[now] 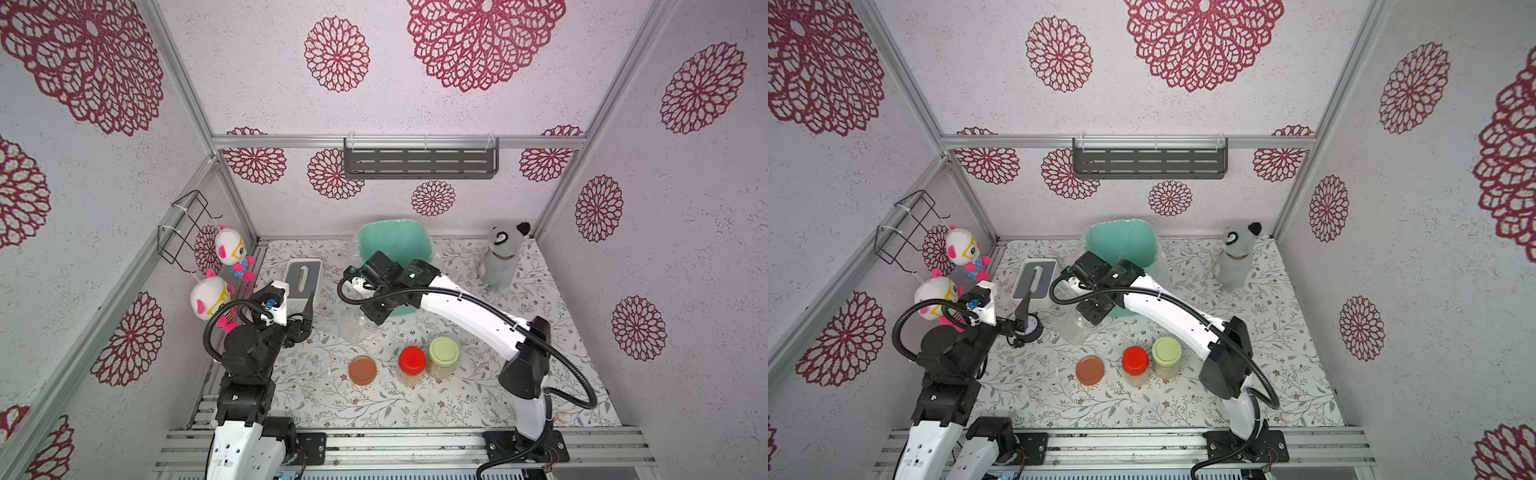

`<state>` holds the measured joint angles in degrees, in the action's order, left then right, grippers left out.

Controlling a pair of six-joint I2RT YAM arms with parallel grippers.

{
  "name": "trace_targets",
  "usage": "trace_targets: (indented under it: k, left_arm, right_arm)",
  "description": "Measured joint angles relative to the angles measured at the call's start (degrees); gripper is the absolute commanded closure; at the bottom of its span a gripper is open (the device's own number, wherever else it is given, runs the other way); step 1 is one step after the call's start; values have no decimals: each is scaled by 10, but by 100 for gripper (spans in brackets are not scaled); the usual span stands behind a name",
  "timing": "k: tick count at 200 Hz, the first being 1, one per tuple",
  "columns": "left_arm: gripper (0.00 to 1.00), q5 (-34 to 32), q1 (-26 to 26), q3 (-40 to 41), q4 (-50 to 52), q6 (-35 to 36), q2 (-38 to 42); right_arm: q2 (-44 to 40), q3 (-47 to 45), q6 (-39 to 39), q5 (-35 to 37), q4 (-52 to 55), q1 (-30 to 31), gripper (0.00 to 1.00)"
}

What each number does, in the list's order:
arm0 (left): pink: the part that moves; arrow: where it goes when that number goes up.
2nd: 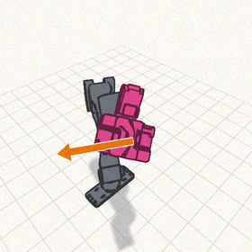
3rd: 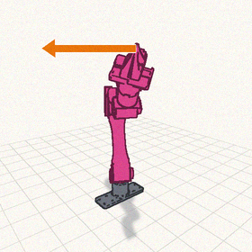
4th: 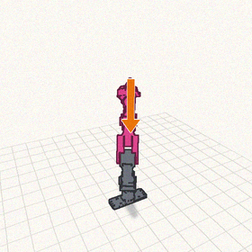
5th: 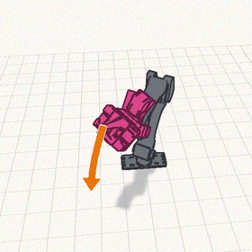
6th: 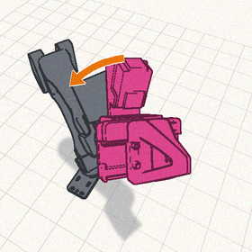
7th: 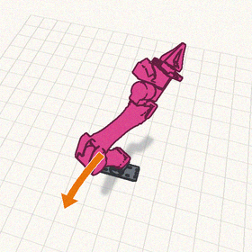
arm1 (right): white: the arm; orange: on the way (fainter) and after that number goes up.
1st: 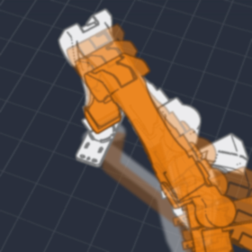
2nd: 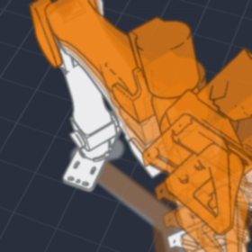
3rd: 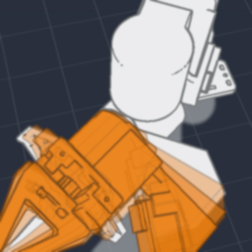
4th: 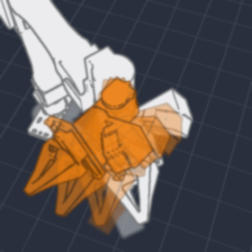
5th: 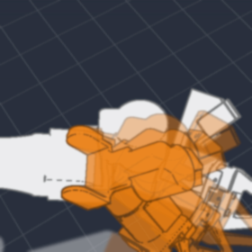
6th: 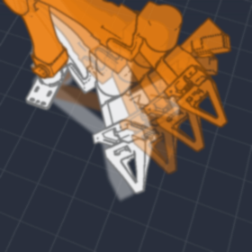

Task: Empty moldy peanuts from jars
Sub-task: Place the jar at the center of the board.

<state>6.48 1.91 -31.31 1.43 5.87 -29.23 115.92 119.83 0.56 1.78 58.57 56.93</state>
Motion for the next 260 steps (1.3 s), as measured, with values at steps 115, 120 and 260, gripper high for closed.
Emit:
trace_targets:
  k: [115, 120, 260]
  left_arm:
    - [3, -51, -8, 42, 30, -40, 58]
    - [3, -51, -8, 42, 31, -40, 58]
    - [3, -40, -9, 42, 46, -39, 57]
  right_arm:
    - [209, 159, -2, 136, 108, 35, 100]
    - [210, 159, -3, 140, 109, 35, 100]
    - [231, 168, -37, 180, 84, 35, 57]
